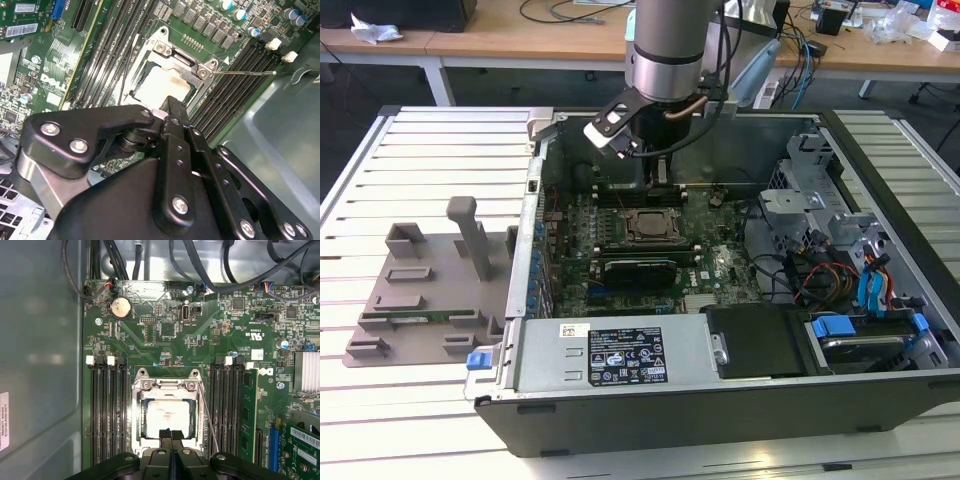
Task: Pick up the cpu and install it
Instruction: 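Close the cpu cover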
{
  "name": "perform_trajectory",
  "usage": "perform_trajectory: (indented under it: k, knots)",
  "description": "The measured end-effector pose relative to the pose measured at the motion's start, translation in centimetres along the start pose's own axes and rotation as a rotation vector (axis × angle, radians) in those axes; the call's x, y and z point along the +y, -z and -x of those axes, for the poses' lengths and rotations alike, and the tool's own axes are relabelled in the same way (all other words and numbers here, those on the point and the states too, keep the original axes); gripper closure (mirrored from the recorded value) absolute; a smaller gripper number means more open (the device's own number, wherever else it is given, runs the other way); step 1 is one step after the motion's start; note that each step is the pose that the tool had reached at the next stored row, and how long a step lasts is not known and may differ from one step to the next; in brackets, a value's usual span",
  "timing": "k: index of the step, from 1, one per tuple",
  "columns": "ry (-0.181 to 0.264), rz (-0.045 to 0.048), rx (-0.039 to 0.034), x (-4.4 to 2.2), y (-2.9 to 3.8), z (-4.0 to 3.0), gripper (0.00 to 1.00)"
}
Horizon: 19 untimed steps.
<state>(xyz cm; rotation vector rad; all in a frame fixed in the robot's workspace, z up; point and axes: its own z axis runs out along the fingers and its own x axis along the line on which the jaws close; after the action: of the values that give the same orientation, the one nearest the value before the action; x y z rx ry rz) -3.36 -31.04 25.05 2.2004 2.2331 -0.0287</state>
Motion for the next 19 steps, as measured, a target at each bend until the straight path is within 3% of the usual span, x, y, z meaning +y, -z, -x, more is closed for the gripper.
perform_trajectory:
  k: [13,16,19]
  knots:
    - [0.000,0.0000,0.0001,-0.01,1.25,0.02,0.89]
    - [0.000,-0.0001,0.0001,-0.01,1.67,0.03,0.89]
    - [0.000,0.0000,0.0001,-0.02,2.56,0.04,0.89]
